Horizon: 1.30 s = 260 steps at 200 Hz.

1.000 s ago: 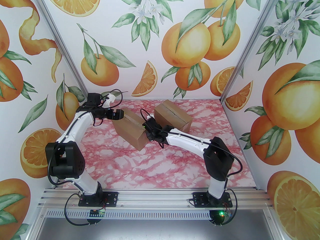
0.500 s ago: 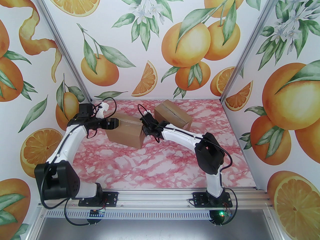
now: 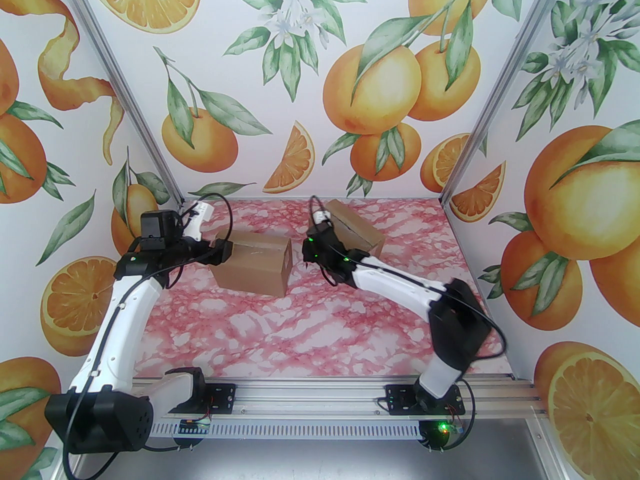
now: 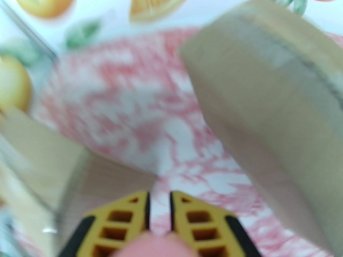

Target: Unpack the express box

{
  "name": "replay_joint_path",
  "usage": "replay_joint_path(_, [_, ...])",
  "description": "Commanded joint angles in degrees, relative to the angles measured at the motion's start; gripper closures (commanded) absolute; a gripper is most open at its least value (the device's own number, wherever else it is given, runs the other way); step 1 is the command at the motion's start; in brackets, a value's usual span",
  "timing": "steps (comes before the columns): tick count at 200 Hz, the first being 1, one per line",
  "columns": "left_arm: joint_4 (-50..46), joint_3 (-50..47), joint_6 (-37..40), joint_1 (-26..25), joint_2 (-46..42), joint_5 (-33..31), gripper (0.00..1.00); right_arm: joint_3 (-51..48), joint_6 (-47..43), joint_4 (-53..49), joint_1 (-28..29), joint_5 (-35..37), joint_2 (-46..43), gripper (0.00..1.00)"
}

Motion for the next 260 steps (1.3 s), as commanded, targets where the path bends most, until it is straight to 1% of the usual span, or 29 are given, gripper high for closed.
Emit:
replay_joint_path(1, [3.2,0.6,7.5,-3.3,-0.7,0.6,0.01,-4.7,12.4,15.7,0.3,0.5,-3.7,1.00])
replay_joint_path(20, [5.0,0.4,9.3,-5.0,-0.1,3.5,0.00,-8.1,16.1,20.9,0.8,3.2,-5.3,1.00])
replay_joint_path(30, [4.7,0.7,11.6,-6.5,0.5,3.3,0.00,-10.2,18.3,23.6,1.2,5.2,-6.0,1.00])
replay_joint_path(60, [3.5,0.3,21.6,-11.3,-0.1,2.2,0.00,-17.6,27.3,36.2,2.5,10.3,-6.2,1.00])
replay_joint_path(72, [4.2,-0.4,23.2,-12.0,-0.8,2.2,0.00,-20.1,30.3,40.3,3.4,12.7,-5.7,1.00])
replay_joint_path(87, [5.0,-1.2,24.2,-12.3,-1.5,2.6,0.00,-21.9,31.3,45.3,4.7,15.1,-4.8,1.00])
replay_joint_path(106, [5.5,-2.0,25.6,-12.7,-1.9,2.8,0.00,-23.4,32.2,50.3,5.8,17.2,-3.8,1.00])
replay_joint_path(122, [5.3,-2.5,27.2,-13.2,-1.6,2.6,0.00,-24.3,34.8,52.4,5.9,17.9,-2.8,1.00])
replay_joint_path(149, [5.6,-3.2,30.6,-15.1,-0.9,0.6,0.00,-25.5,38.2,57.2,6.7,19.3,-0.2,1.00])
replay_joint_path(164, [6.2,-3.7,32.0,-15.7,-0.8,0.3,0.00,-25.9,41.0,59.9,7.3,20.7,1.8,1.00])
replay_joint_path(183, [6.7,-4.3,33.5,-16.5,-0.7,-0.5,0.00,-26.7,43.8,66.0,7.7,22.2,5.1,1.00])
replay_joint_path(196, [6.8,-4.6,34.4,-17.0,-0.5,-0.8,0.00,-26.7,43.4,69.4,8.2,23.4,6.8,1.00])
replay_joint_path(216, [7.3,-5.4,35.3,-18.3,-0.1,-1.4,0.00,-26.3,44.1,70.4,8.6,24.4,8.2,1.00])
replay_joint_path(260, [8.1,-6.7,36.6,-20.8,1.3,-2.9,0.00,-25.9,45.2,77.9,9.4,28.3,13.1,1.00])
